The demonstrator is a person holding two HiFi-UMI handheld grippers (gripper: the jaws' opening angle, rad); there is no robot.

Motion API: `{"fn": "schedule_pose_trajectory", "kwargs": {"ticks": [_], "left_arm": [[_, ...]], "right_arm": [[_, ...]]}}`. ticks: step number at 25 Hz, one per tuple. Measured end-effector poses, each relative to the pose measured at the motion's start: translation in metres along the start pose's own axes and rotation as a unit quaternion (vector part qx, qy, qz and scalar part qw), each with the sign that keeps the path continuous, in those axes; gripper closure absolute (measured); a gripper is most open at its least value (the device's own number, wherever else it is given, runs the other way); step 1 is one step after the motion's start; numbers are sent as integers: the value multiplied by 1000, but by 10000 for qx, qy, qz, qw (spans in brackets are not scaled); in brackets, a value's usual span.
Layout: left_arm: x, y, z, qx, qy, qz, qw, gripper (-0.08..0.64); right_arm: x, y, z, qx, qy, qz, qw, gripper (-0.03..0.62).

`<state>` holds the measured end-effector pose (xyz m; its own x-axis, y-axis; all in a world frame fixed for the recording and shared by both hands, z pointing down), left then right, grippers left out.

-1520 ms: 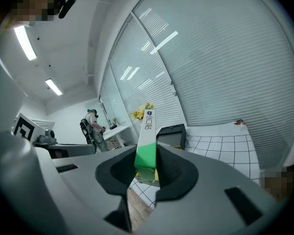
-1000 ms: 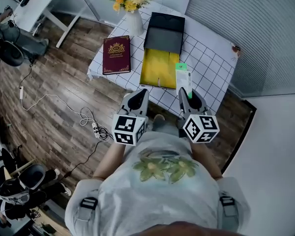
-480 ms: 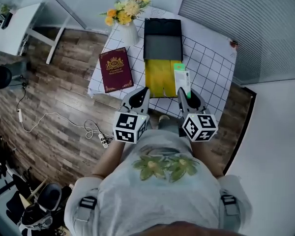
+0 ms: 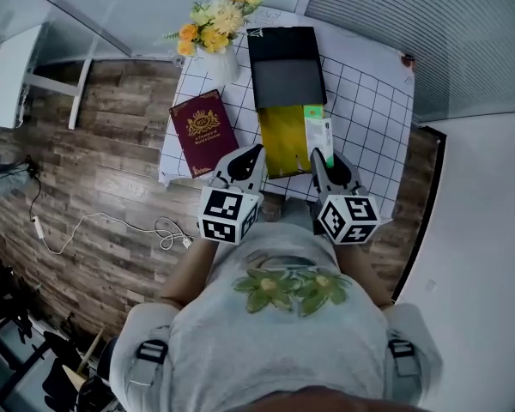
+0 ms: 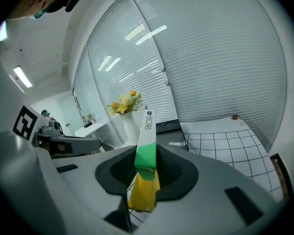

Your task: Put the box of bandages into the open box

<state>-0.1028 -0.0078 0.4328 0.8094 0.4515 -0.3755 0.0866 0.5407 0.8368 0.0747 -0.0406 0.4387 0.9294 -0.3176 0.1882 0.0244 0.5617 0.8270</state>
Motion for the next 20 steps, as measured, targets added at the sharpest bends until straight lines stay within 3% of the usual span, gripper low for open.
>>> {"fn": "schedule_pose_trajectory", "kwargs": {"ticks": [20], "left_arm": [[-47,4,9,-601,958,415,9927,552]], "right_arm": [[-28,37,24,72,1051,426,9935,509]]}}
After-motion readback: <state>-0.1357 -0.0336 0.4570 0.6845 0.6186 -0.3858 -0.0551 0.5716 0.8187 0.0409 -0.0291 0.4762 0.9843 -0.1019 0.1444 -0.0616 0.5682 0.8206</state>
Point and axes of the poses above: the fingertips, and each gripper's own axes: z forward along the fingers, x to its right, y out of its underside, the point moved 6 cm from there along -z, backward along the fingers, and after that the axes turned 12 degrees about y, right-handed, at the moved point
